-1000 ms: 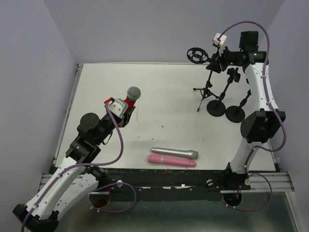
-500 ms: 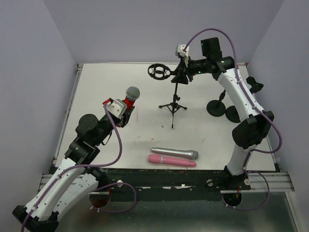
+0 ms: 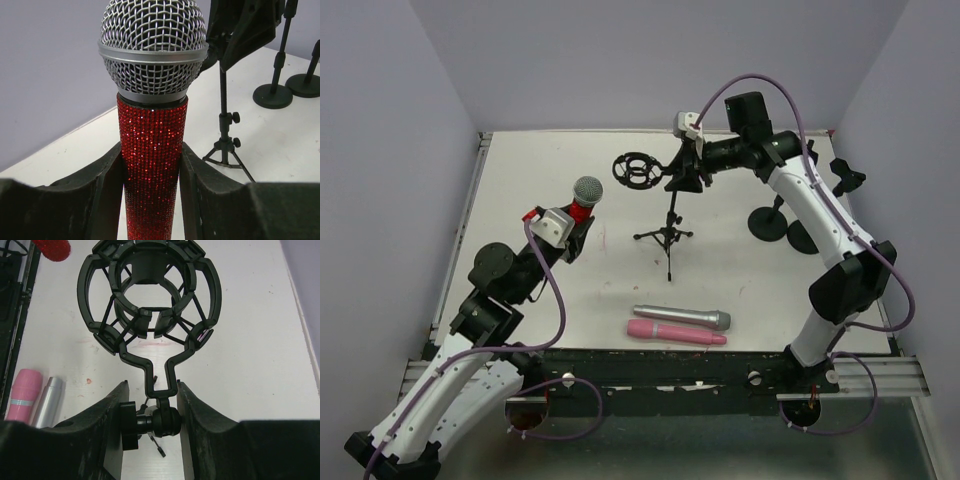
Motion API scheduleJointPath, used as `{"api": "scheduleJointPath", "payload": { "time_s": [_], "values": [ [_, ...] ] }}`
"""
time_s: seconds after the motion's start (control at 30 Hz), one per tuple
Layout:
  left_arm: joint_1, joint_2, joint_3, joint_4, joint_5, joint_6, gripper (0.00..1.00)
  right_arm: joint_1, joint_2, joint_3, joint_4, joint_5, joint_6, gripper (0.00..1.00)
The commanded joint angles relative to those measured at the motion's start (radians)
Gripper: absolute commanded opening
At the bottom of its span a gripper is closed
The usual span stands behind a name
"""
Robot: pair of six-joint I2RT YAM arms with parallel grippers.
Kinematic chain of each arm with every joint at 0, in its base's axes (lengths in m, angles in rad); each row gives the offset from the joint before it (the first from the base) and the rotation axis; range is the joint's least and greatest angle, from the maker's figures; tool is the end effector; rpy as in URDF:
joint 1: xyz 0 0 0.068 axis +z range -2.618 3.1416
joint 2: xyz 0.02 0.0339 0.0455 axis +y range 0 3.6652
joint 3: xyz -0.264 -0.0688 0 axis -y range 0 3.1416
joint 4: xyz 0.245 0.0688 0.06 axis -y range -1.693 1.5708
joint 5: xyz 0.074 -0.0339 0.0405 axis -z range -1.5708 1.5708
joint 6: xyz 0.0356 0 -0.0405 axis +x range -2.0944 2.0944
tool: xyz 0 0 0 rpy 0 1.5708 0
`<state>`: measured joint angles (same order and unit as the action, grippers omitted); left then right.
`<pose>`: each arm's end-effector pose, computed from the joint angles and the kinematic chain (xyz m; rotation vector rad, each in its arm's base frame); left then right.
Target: Attach the microphones to the stand
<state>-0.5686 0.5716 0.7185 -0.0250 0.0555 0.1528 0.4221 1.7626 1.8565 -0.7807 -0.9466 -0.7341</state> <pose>0.1171 -0.0772 0.3649 0.5579 1.3494 -0.3800 0.3366 0.1828 0.3953 -1.4974 1.4088 0.8640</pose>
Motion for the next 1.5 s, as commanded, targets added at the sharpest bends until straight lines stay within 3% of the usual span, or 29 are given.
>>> {"api": "scheduleJointPath", "payload": {
  "time_s": [0.0,0.43,0.6,0.63,0.83,1.2,1.33,1.47],
  "values": [
    [0.003,-0.016,-0.016,0.057,-0.011,0.004,0.00,-0.003,-0.060,-0.068,-0.037,-0.090,-0.028,0.40],
    [0.009,-0.047,-0.014,0.089,0.029,-0.053,0.00,-0.005,-0.121,-0.174,0.043,-0.071,0.047,0.71],
    [0.009,-0.065,0.047,0.080,0.066,-0.137,0.00,-0.006,-0.167,-0.212,0.106,0.020,0.136,0.98],
    [0.009,-0.059,0.074,0.077,0.078,-0.148,0.00,-0.009,-0.176,-0.227,0.112,0.032,0.142,1.00],
    [0.009,0.043,0.244,0.057,0.164,-0.251,0.00,-0.049,-0.274,-0.365,0.181,0.006,0.162,1.00],
    [0.010,0.431,0.683,0.059,0.293,-0.357,0.00,-0.089,-0.436,-0.703,0.386,-0.067,0.209,1.00],
    [0.009,0.543,0.749,0.083,0.294,-0.375,0.00,-0.098,-0.459,-0.793,0.518,-0.101,0.303,1.00],
    [0.009,0.614,0.774,0.118,0.280,-0.391,0.00,-0.098,-0.453,-0.807,0.546,-0.112,0.329,1.00]
  ]
}}
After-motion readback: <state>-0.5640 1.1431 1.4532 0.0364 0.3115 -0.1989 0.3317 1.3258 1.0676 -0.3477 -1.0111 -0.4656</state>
